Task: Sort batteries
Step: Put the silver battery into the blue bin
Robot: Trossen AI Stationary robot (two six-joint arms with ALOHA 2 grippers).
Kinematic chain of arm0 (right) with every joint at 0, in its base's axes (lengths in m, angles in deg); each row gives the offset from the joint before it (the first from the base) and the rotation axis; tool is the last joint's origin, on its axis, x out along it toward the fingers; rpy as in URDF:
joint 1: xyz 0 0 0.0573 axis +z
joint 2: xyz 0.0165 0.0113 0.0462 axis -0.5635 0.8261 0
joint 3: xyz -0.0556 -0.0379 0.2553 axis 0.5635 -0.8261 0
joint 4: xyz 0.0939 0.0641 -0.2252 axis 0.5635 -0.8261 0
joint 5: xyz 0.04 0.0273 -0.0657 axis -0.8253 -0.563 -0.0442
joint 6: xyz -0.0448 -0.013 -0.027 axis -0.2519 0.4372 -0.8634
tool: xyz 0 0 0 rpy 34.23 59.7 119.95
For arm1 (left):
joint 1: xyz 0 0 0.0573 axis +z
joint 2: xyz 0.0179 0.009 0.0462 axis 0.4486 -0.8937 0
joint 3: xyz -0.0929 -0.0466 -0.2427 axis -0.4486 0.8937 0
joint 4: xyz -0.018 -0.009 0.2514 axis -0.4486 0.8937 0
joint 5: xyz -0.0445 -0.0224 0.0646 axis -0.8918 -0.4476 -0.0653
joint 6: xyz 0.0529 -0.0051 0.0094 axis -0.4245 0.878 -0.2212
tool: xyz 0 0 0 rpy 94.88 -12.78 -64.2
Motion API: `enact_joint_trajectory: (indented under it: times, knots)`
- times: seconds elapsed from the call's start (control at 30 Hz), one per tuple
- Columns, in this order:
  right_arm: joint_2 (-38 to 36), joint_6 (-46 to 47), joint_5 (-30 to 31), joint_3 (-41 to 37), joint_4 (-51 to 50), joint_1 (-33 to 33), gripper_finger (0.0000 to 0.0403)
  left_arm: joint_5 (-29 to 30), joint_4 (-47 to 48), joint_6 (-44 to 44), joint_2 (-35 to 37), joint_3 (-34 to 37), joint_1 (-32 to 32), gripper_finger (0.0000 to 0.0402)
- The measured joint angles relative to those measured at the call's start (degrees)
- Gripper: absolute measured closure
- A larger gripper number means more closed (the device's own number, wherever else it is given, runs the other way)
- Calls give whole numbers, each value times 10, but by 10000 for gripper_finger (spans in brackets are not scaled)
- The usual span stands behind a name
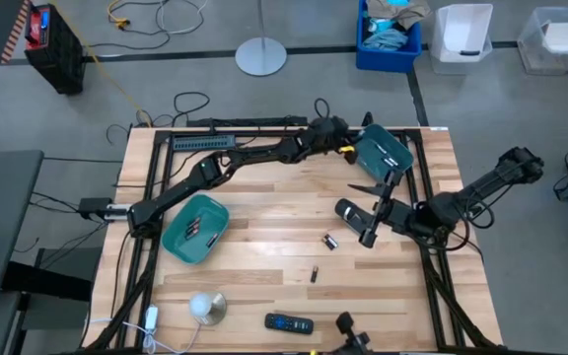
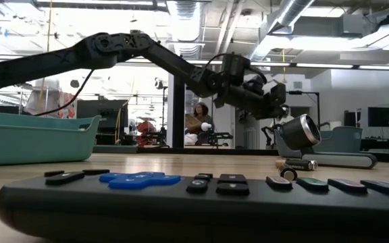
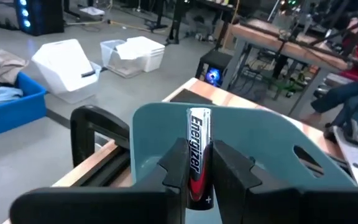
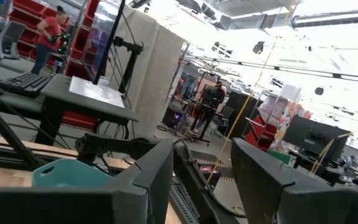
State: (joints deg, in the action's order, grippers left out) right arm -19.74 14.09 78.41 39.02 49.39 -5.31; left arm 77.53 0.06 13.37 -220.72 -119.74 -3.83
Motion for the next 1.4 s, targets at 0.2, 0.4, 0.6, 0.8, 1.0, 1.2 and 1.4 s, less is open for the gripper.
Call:
enact_joint_trajectory:
  times: [0.2, 0.4, 0.6, 0.8, 1.0, 1.2, 1.4]
  knots:
    - [0, 2, -1, 0, 1, -12, 225, -21, -10, 10, 0, 0, 3, 359]
    - [0, 2, -1, 0, 2, -14, 225, -44, -6, -7, 0, 0, 4, 359]
    - [0, -3, -2, 0, 6, -14, 225, -66, -32, 49, -17, 0, 17, 359]
    - [0, -4, -5, 0, 8, -19, 225, -60, -37, 63, -29, -12, 16, 359]
    - [0, -5, -5, 0, 8, -25, 225, -53, -32, 70, -27, -12, 16, 359]
    - [0, -5, -5, 0, 9, -25, 225, -29, -23, 85, -27, -12, 16, 354]
    - [0, -5, -6, 0, 8, -25, 225, -27, -18, 83, -27, -12, 16, 346]
